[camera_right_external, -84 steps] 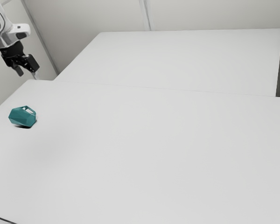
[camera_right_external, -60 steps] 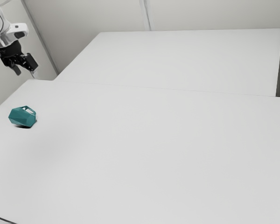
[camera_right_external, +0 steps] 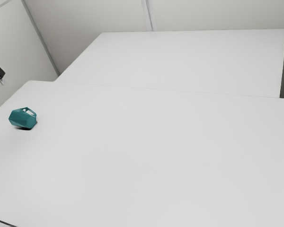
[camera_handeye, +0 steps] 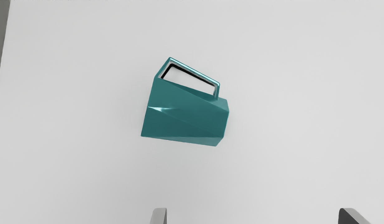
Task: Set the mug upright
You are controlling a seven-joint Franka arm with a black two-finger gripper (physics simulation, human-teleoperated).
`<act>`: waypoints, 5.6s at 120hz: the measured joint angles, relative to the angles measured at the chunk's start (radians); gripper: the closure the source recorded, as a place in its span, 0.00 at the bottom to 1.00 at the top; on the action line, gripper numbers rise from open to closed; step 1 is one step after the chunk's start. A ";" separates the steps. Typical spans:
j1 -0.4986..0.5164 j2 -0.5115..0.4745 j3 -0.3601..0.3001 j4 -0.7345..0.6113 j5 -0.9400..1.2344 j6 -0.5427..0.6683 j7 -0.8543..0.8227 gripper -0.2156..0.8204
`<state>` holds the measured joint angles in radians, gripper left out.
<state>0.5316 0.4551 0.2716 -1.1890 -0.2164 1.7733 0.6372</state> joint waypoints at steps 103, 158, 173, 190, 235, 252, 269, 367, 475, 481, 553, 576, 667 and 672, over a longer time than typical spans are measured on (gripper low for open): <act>0.482 0.453 -0.497 0.262 -0.052 0.086 0.276 0.21; 0.538 0.570 -0.598 0.325 -0.157 0.130 0.434 0.21; 0.539 0.574 -0.592 0.320 -0.214 0.114 0.455 0.22; 0.544 0.580 -0.590 0.318 -0.259 0.095 0.467 0.25; 0.570 0.604 -0.587 0.309 -0.351 0.023 0.452 0.48; 0.570 0.602 -0.588 0.310 -0.371 -0.001 0.444 0.60; 0.570 0.599 -0.588 0.310 -0.404 -0.024 0.437 0.71; 0.505 0.399 -0.587 0.192 -0.409 -0.043 0.426 0.97; -0.306 -0.168 -0.367 -0.584 0.076 0.479 0.076 0.97; -0.330 -0.180 -0.363 -0.607 0.094 0.497 0.048 0.97; -0.439 -0.081 -0.350 -0.629 0.193 0.562 -0.199 0.97; -0.445 -0.067 -0.350 -0.626 0.223 0.563 -0.240 0.96; -0.448 -0.250 -0.349 -0.614 0.263 0.489 -0.299 0.23; -0.445 -0.278 -0.343 -0.612 0.262 0.466 -0.300 0.23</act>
<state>0.0861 0.1770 -0.0712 -1.8011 0.0458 2.2393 0.3368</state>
